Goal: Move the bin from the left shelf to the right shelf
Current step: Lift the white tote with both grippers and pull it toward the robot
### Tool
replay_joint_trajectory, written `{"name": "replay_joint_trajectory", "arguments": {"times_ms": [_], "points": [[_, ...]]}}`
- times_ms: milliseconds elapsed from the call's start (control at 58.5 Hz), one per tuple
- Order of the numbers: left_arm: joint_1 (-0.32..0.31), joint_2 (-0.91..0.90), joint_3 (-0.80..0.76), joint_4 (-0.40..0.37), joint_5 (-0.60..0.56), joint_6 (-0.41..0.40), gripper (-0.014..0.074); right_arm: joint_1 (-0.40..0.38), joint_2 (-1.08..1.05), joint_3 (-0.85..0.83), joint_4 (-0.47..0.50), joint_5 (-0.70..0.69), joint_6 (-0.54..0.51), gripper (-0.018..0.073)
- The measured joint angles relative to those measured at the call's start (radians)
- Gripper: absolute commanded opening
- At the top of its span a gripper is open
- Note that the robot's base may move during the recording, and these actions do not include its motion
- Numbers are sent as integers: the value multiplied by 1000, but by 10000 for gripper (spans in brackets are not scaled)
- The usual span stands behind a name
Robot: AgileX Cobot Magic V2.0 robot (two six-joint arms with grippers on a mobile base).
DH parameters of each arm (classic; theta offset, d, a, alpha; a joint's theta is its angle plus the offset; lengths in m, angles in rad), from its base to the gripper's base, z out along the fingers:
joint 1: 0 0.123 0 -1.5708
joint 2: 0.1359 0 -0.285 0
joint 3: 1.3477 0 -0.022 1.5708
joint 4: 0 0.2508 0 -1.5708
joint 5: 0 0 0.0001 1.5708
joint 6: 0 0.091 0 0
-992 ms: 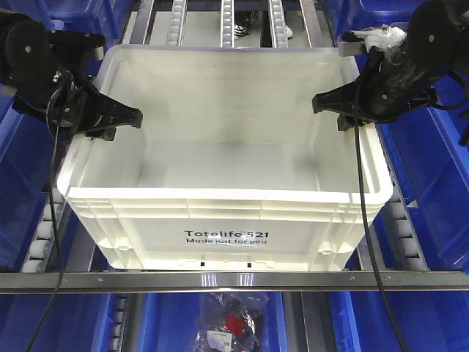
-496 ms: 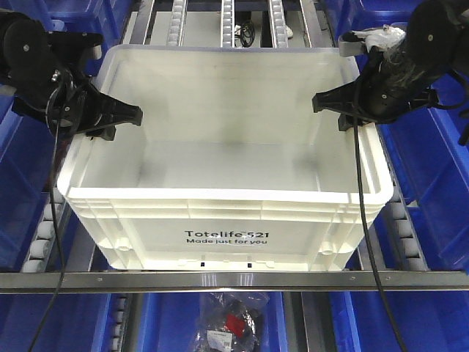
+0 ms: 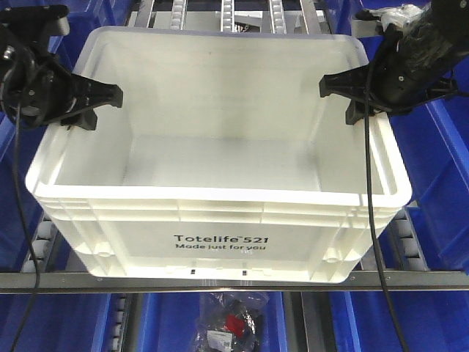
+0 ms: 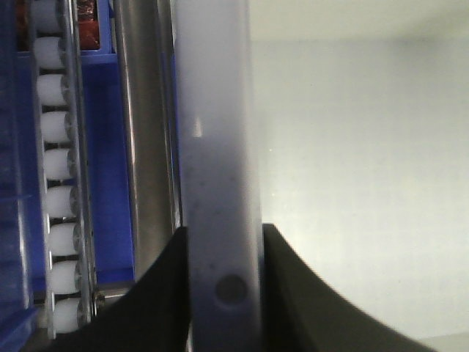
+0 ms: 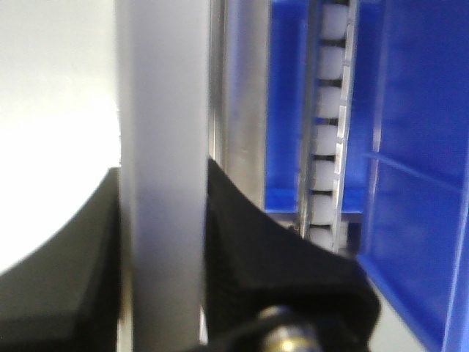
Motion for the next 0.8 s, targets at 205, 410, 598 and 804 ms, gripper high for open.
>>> {"name": "replay_joint_trajectory", "arguments": {"times_ms": [205, 410, 598, 804], "points": [[-5, -44, 5, -18, 29, -5, -6, 0, -113, 140, 5, -65, 31, -1], [-45, -65, 79, -16, 31, -12, -6, 0, -194, 255, -3, -92, 40, 0], [-100, -116, 120, -6, 31, -54, -6, 26, -267, 268, -61, -54, 36, 1], [-143, -172, 131, 63, 73, -97, -6, 142, -313, 268, -183, -7, 144, 2]]}}
